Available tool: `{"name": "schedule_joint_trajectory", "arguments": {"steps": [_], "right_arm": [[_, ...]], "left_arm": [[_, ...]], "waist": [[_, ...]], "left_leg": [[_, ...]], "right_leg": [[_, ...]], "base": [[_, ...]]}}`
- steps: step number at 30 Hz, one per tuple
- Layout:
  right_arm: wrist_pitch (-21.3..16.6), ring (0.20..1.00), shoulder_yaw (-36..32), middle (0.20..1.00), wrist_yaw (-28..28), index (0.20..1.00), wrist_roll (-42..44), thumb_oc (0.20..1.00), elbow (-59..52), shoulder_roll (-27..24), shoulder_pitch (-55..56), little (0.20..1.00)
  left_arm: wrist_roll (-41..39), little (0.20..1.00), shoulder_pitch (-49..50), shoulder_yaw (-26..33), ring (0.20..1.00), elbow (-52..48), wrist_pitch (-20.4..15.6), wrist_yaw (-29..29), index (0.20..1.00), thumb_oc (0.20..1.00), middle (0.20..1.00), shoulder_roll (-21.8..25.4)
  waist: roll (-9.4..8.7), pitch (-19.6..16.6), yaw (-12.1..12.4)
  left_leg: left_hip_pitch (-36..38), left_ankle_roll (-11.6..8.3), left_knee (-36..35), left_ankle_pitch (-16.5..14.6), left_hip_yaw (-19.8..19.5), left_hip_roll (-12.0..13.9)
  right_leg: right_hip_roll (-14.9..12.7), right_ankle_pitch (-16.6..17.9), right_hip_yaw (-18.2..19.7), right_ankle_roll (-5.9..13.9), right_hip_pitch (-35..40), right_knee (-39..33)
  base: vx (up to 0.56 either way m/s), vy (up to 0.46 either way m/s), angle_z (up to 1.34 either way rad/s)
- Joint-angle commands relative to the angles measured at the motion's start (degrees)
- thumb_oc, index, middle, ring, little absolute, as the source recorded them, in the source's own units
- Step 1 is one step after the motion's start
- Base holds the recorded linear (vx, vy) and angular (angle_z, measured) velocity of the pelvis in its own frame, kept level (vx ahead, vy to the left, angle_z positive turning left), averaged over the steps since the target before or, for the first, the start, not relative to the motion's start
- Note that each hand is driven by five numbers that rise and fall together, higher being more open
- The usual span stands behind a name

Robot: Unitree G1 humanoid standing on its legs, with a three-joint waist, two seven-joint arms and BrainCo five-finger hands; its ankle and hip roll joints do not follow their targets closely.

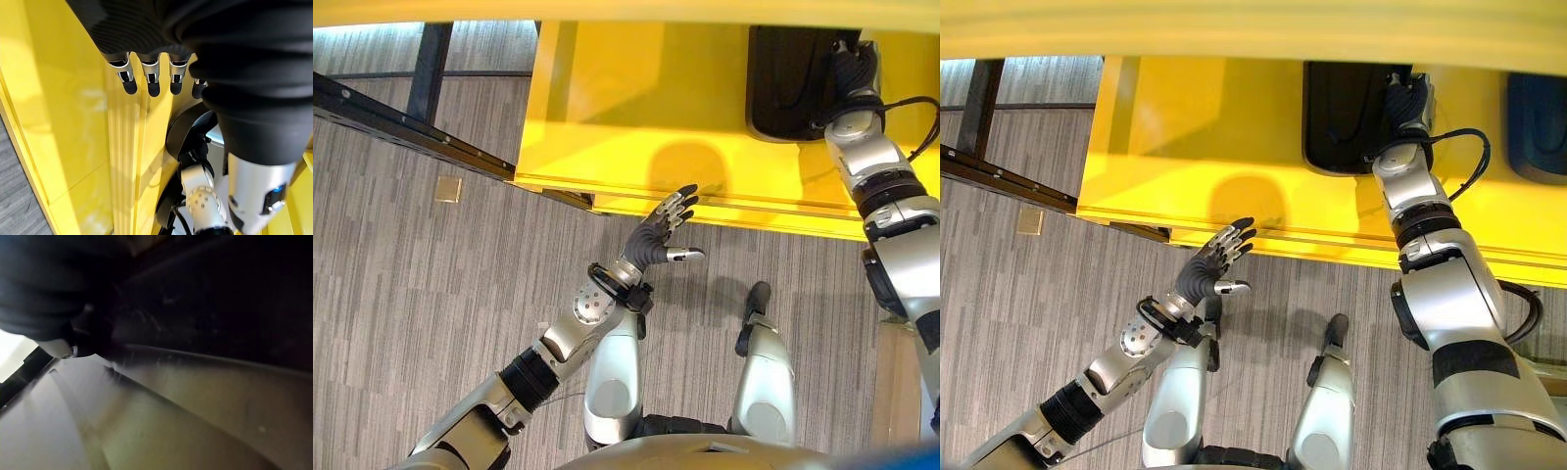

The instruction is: Move parts from the plastic box to the shelf.

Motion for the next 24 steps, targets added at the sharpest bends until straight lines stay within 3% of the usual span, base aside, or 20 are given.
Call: {"name": "schedule_joint_trajectory", "arguments": {"steps": [1,15,24], "right_arm": [[0.3,0.200,3.4,0.200,-2.3,0.200,-6.6,0.200,0.8,-5.8,-1.2,0.200],[0.7,0.200,6.6,0.200,-3.7,0.200,-9.8,0.200,1.1,-7.9,-2.5,0.200],[2.6,0.200,6.6,0.200,-4.8,0.200,-7.5,0.200,1.3,-8.2,-3.0,0.200]], "left_arm": [[1.1,1.000,1.1,0.1,1.000,-3.8,-4.2,1.2,1.000,1.000,1.000,-0.5],[0.5,1.000,1.8,-1.2,1.000,-4.2,-4.4,-0.9,1.000,1.000,1.000,-0.5],[0.2,1.000,2.4,-1.5,1.000,-3.8,-5.0,-1.0,1.000,1.000,1.000,-0.1]], "waist": [[0.85,0.4,1.1],[0.37,0.4,1.5],[0.48,0.4,1.4]], "left_leg": [[0.0,3.23,3.5,-2.5,2.5,-2.9],[-0.4,3.44,3.2,-2.3,2.2,-2.9],[-0.6,3.41,3.2,-2.3,2.5,-2.8]], "right_leg": [[3.2,-5.2,-3.3,-4.44,-1.7,9.6],[3.6,-5.3,-3.8,-4.55,-1.9,9.8],[3.5,-5.4,-3.7,-4.48,-2.4,10.1]], "base": [[0.00,0.000,0.00],[0.00,0.000,0.00],[0.00,0.000,0.00]]}}
